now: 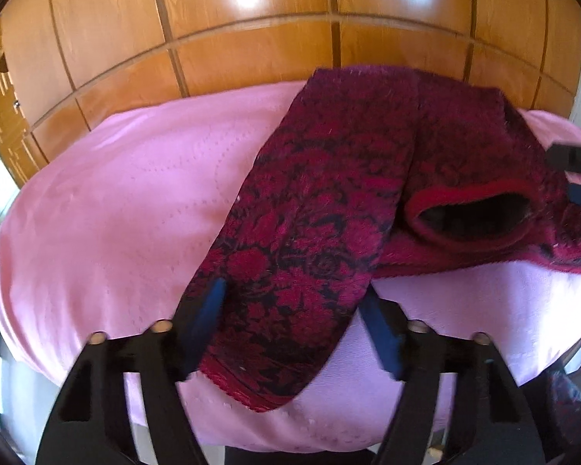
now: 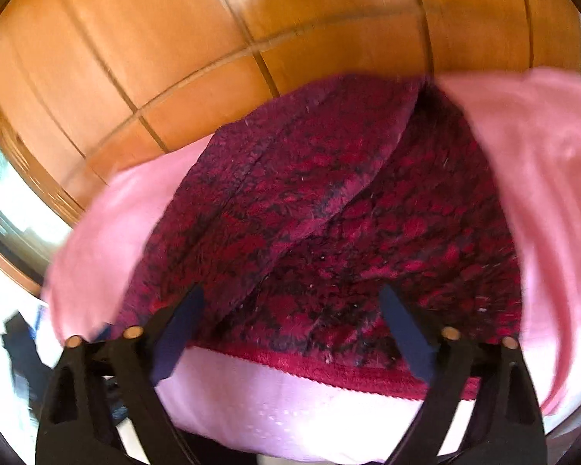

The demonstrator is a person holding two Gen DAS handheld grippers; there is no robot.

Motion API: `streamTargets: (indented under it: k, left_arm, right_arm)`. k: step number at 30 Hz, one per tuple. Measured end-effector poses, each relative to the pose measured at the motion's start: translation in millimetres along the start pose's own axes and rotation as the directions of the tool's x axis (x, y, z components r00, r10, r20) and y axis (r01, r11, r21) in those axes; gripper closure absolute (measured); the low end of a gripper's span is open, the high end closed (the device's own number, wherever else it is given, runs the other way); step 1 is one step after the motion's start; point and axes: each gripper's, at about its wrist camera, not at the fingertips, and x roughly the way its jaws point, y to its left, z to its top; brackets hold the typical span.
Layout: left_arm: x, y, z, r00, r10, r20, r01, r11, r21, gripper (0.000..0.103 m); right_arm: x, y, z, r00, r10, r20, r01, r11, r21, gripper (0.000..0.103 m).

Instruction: Fold small clothes

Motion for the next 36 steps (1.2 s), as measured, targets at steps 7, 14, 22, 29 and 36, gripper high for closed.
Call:
streamTargets:
  k: [7, 14, 22, 29, 36]
  left_arm:
    - [-2.1, 7.4, 0.9, 0.999, -0.051, 0.02, 0.051, 0.998, -0.02, 0.073]
    - [-37.6, 36.7, 27.4, 0.97, -0.195, 0.142, 0.211, 0.972, -0.107, 0.084]
    - [-16.7, 115.0, 93.4, 0.975, -0.123, 0.187, 0.175, 0.94, -0.294, 0.087]
    - [37.9, 181.8, 148.6, 0.992, -0.018, 0.126, 0.074, 0.889, -0.453, 0.087]
    - [92.0, 228.2, 184.2, 0.994, 0.113, 0.008, -0.09, 0.832, -0.547, 0.087]
  right_arm:
    - [50.7, -16.0, 31.3, 0.973, 0.19, -0.133, -0.167, 0.971, 0.169, 0.034]
    - [65.0, 11.6, 61.3, 0.991, 0.1, -0.093, -0.1, 0.995, 0.002, 0.087]
    - [1.4, 27.0, 87.3, 0.977, -0.123, 0.173, 0.177, 0.923, -0.342, 0.094]
    - [-13.0, -42.4, 135.5, 0.851, -0.406, 0.334, 0.506, 0.803, -0.314, 0.094]
    - [6.5, -158.1, 194.8, 0.771, -0.601, 0.213, 0.627, 0.775, -0.082, 0.094]
